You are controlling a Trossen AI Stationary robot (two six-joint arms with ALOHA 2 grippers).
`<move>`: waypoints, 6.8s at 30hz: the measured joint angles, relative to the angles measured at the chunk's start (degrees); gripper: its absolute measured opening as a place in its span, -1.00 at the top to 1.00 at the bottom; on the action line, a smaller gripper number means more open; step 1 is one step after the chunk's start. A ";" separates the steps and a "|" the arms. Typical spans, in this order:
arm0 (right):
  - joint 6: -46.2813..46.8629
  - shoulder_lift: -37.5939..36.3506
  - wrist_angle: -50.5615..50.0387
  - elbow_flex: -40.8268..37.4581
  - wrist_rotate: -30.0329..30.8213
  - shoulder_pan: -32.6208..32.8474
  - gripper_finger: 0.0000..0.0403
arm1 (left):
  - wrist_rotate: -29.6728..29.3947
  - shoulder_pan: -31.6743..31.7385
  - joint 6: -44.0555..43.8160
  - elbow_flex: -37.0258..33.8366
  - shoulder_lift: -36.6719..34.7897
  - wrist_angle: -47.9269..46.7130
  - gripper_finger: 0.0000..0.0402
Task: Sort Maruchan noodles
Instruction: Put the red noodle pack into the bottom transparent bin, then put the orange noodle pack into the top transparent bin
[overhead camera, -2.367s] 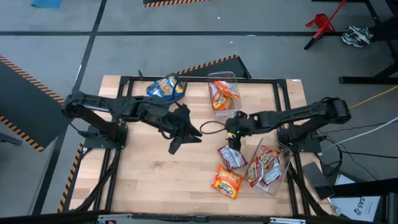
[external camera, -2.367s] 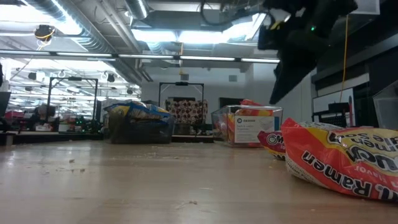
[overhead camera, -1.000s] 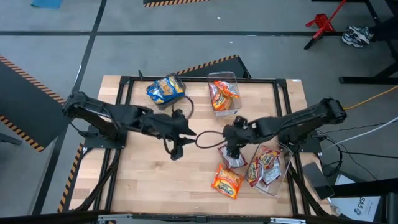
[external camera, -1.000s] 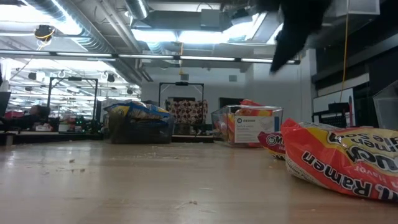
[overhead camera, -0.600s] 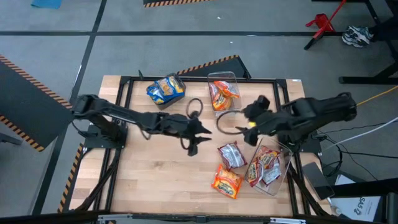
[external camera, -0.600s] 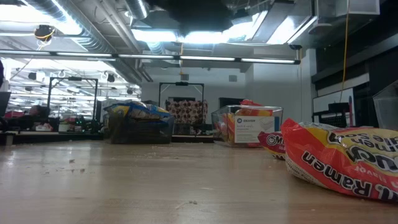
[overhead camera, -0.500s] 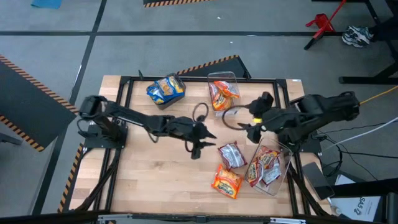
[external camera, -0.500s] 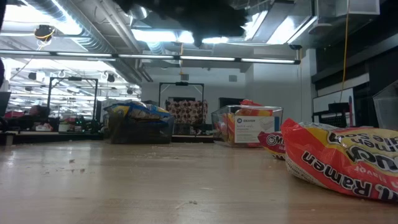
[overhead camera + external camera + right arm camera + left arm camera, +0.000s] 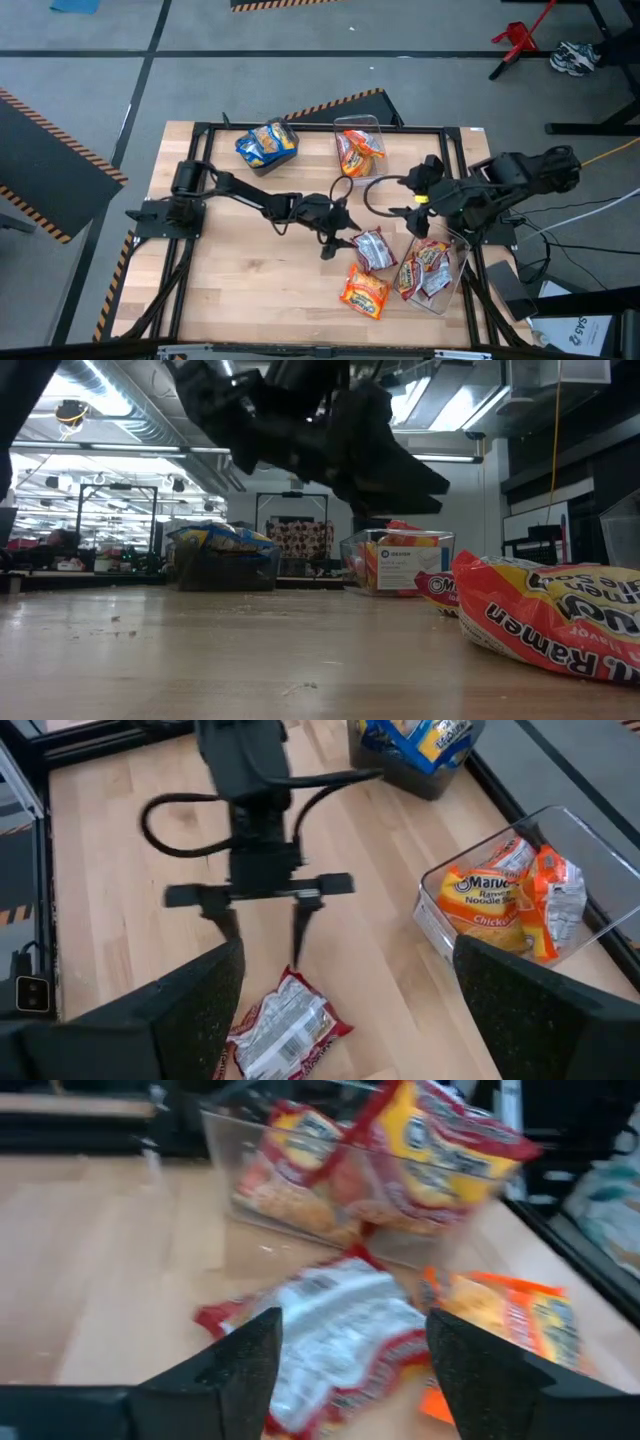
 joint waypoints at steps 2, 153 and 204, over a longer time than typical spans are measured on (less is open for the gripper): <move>0.12 0.05 0.03 0.00 0.45 0.53 -0.72 | -2.63 0.19 0.33 0.04 1.63 2.66 -0.27; -7.58 -30.50 -1.09 -2.14 -1.87 1.29 -0.72 | -31.82 -8.29 -31.11 70.33 36.75 -7.69 1.00; -7.19 -30.51 -1.39 -2.05 -8.33 1.29 -0.72 | -6.11 -9.05 -28.05 68.55 25.05 -39.76 0.40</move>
